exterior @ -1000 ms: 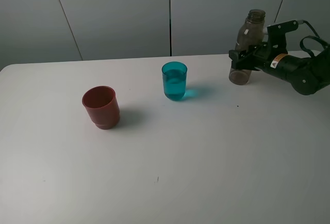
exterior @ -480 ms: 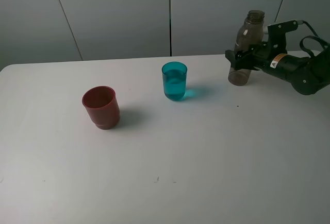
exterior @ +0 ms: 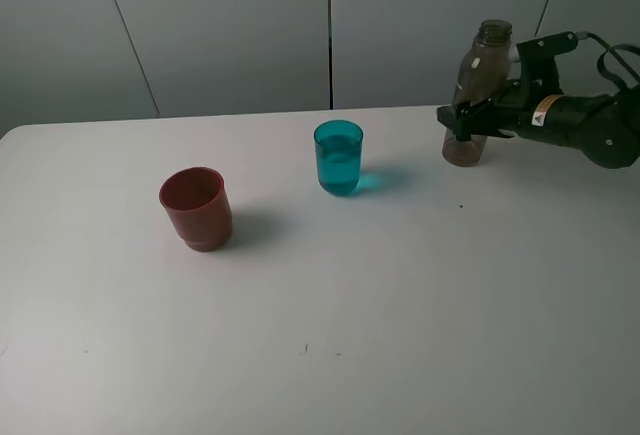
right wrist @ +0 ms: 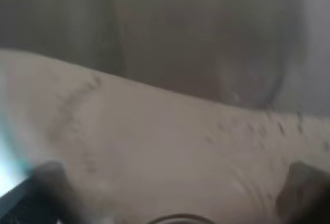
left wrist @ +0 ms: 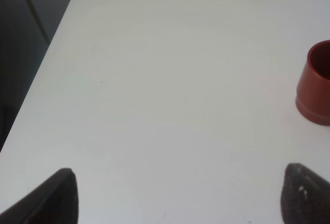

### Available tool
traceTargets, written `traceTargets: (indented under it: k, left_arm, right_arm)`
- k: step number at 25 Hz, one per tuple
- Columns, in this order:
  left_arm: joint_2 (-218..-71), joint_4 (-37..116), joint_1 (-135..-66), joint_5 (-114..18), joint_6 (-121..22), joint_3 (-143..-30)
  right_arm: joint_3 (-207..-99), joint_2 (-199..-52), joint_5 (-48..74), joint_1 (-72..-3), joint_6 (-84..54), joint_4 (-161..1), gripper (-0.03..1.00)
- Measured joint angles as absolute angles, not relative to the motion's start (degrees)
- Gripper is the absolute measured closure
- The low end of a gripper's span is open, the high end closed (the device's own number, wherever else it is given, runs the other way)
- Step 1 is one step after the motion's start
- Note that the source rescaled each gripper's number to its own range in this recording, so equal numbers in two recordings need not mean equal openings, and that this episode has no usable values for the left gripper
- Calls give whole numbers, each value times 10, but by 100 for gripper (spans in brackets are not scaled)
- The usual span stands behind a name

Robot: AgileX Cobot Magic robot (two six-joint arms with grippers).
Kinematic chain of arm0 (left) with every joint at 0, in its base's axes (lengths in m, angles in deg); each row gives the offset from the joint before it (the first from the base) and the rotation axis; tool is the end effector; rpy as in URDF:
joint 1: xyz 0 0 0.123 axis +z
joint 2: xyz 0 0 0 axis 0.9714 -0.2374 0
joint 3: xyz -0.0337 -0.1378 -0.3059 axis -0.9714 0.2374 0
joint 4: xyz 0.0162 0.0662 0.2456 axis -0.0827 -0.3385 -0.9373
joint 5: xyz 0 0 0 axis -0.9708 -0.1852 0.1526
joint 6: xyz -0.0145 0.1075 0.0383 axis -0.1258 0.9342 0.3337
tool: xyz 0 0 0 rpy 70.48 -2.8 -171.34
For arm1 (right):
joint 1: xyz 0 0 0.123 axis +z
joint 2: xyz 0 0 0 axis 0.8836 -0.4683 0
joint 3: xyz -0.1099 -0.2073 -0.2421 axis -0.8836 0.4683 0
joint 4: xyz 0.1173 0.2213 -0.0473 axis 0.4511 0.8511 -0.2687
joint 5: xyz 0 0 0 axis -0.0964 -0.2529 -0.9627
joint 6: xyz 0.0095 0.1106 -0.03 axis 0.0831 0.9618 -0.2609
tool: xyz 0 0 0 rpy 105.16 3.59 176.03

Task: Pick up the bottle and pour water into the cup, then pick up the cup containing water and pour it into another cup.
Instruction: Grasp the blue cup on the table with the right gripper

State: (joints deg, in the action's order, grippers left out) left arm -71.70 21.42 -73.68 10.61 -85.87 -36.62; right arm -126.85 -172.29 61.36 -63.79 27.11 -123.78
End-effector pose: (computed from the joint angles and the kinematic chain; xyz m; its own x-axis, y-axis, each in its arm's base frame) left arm -0.0369 0.0064 0.2699 -0.4656 -0.0228 -0.8847 -0.1080 0.9937 0.0312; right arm 0.4379 0.0293 0.1333 -0.4028 -0.1489 -0.9031 -0.3744 0.9272 0.0141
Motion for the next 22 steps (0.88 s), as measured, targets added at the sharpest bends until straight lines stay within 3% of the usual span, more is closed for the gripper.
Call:
traceTargets:
  k: [11, 16, 22]
  left_arm:
    - [-717, 214, -737, 106, -859, -366]
    - [-717, 214, -737, 106, -859, -366]
    - [-717, 214, -737, 106, -858, -366]
  right_arm:
    - [-1135, -1609, 578, -647, 266, -1237, -3]
    - [-1078, -1569, 636, -649, 291, -1338, -3]
    - [-1062, -1575, 643, -596, 305, -1394, -3]
